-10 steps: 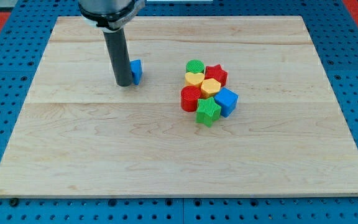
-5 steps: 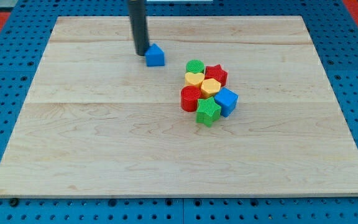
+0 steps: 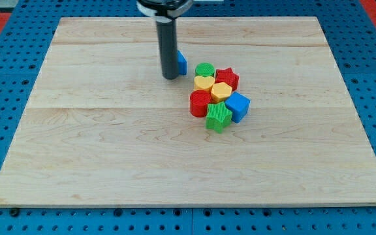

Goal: Slide the blue triangle above the red star

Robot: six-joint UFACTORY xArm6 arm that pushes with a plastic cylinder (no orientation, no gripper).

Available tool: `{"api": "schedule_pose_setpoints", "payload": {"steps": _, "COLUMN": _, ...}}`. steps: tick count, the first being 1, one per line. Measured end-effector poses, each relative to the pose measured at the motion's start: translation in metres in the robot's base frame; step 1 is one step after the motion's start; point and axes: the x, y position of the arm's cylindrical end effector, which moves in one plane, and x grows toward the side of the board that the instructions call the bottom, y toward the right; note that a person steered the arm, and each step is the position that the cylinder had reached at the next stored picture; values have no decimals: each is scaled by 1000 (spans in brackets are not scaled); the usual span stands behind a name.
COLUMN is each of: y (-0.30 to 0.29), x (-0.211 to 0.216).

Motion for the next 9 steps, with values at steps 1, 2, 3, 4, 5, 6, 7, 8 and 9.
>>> {"api": "schedule_pose_setpoints", "payload": {"steps": 1, "y": 8, "x": -28}}
{"api": "schedule_pose_setpoints", "payload": {"steps": 2, "y": -4, "x": -58}}
{"api": "schedule_pose_setpoints", "payload": {"steps": 3, "y": -35, "x": -75}}
{"api": "schedule_pose_setpoints", "payload": {"steps": 4, "y": -37, "x": -104}}
{"api": "schedule_pose_setpoints", "payload": {"steps": 5, "y": -26, "x": -112}}
{"api": "schedule_pose_setpoints", "payload": {"steps": 6, "y": 5, "x": -79}}
{"api": "schedule_pose_setpoints", "payload": {"steps": 7, "y": 14, "x": -58}}
{"api": "schedule_pose_setpoints", "payload": {"steps": 8, "y": 47, "x": -53}}
{"api": "schedule_pose_setpoints", "payload": {"steps": 9, "y": 93, "x": -53}}
